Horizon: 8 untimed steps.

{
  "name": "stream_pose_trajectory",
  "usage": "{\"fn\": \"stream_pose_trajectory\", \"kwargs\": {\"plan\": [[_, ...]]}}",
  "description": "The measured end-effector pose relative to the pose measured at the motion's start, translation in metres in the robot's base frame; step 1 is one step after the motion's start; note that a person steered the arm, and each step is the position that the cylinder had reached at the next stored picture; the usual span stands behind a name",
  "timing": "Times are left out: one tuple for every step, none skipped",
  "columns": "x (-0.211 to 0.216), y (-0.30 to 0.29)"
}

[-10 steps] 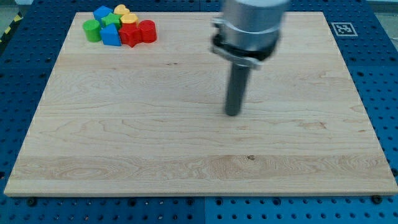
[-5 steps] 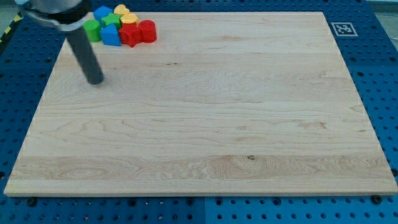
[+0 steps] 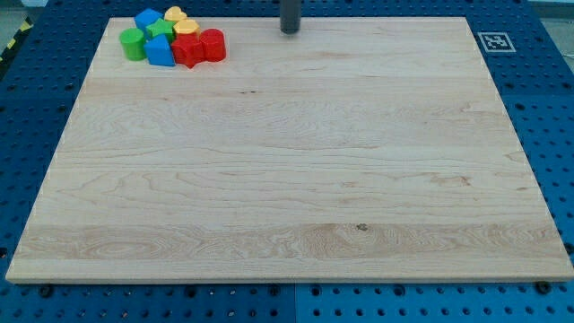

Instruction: Push the red circle to the center

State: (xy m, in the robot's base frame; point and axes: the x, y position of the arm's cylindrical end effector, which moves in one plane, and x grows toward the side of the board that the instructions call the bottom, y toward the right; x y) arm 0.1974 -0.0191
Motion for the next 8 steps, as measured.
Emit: {"fn": "stream_pose_trajectory", "kwargs": {"plan": [[-0.001,-0.057],[0.01,-0.096],[0.018,-0.105],[0.04,-0.107],[0.06,-0.107],[0.083,-0.107],[0.105,-0.104],[0.13,-0.092]]}}
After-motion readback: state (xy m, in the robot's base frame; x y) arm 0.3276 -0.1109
